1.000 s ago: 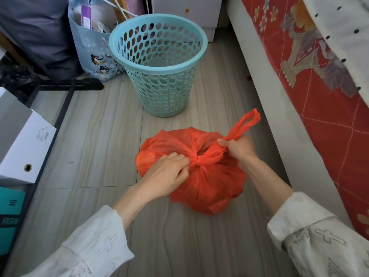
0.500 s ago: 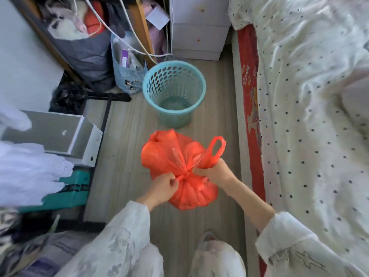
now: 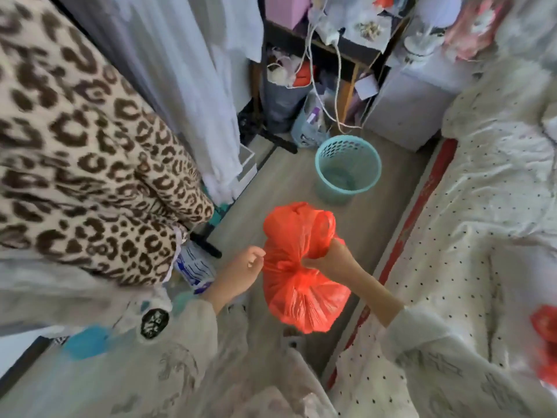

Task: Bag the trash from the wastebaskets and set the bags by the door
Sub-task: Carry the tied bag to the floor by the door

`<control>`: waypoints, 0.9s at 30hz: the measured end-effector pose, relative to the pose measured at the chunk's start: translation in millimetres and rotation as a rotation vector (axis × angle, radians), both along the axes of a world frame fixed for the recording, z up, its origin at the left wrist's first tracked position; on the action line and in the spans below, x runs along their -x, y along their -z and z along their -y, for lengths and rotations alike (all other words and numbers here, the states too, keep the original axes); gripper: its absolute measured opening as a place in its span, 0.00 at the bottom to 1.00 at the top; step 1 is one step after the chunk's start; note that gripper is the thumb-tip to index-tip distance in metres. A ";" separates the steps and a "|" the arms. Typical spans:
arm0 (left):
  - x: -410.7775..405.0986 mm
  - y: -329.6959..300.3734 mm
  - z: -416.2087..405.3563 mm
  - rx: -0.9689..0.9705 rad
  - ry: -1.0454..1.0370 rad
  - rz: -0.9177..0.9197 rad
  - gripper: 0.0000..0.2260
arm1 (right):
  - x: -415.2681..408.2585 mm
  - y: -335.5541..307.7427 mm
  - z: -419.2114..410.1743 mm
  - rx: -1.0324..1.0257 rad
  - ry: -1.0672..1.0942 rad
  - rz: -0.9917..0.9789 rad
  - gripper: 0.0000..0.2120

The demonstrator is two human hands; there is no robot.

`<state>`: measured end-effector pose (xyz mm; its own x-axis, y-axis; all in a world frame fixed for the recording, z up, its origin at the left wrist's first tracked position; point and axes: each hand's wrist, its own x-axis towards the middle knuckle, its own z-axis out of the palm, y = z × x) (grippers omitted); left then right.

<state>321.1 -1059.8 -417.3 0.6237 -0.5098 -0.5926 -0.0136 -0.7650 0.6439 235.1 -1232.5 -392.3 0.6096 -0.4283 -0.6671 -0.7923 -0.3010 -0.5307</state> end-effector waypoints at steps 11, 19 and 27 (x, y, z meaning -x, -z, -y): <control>117.6 -55.2 -226.2 0.178 -0.808 -0.056 0.04 | 2.3 -58.8 -205.1 0.095 -0.727 -0.055 0.15; 225.7 -65.4 -446.4 0.234 -1.295 -0.003 0.08 | 24.7 -77.0 -446.6 0.085 -1.224 0.015 0.17; 349.7 -88.8 -683.7 0.164 -1.777 0.198 0.09 | 76.9 -76.6 -728.2 -0.037 -1.643 0.130 0.09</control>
<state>-28.6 -376.0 -328.5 0.4818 0.7419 -0.4663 0.5912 0.1175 0.7979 158.2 -504.2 -315.7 0.4155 0.7062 -0.5733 0.3899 -0.7077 -0.5892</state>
